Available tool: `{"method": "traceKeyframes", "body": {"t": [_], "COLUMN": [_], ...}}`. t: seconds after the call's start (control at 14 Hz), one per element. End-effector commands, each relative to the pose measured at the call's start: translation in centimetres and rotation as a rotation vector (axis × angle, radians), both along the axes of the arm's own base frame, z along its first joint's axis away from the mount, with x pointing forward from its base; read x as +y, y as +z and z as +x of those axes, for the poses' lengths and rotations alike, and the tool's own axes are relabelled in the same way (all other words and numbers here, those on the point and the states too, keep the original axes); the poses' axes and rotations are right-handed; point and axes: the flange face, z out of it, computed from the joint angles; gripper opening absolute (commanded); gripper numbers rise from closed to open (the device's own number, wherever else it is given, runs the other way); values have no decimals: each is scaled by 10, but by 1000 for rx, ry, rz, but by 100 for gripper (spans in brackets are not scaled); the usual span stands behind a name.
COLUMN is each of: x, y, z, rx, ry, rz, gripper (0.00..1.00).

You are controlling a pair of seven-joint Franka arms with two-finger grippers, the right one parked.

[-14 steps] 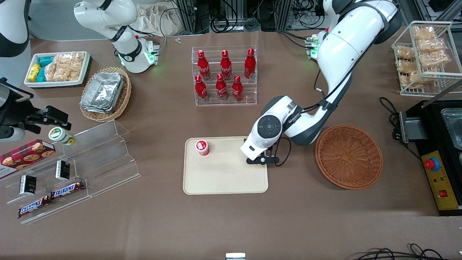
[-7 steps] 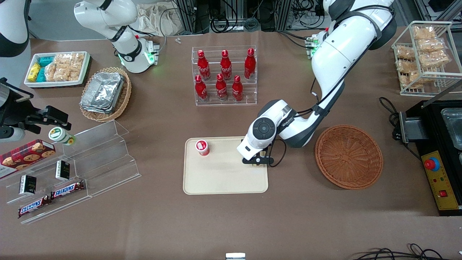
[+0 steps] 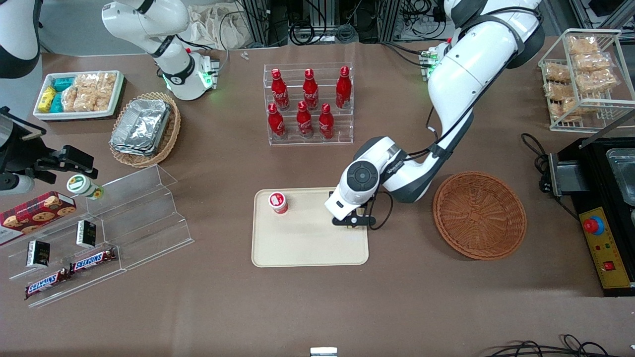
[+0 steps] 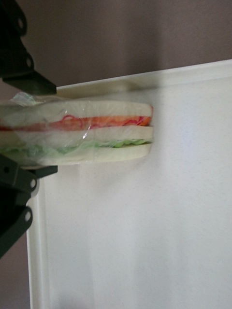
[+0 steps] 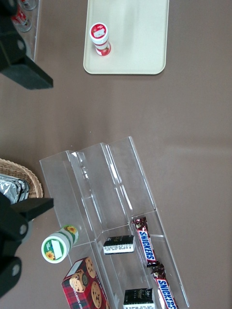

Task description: Place sandwich from basket to tray

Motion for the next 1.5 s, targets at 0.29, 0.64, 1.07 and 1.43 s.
{"method": "traceKeyframes", "body": {"t": [0.29,0.64,1.07,1.43], "x": [79,172,274,324], "y": [122,222,282,282], "z": [55,68,40,-3], "rx": [-82,-105,-75,-55], "ry": [162,295,254,100], "rz": [50,85,66,126], "gripper": [100,100,100,100]}}
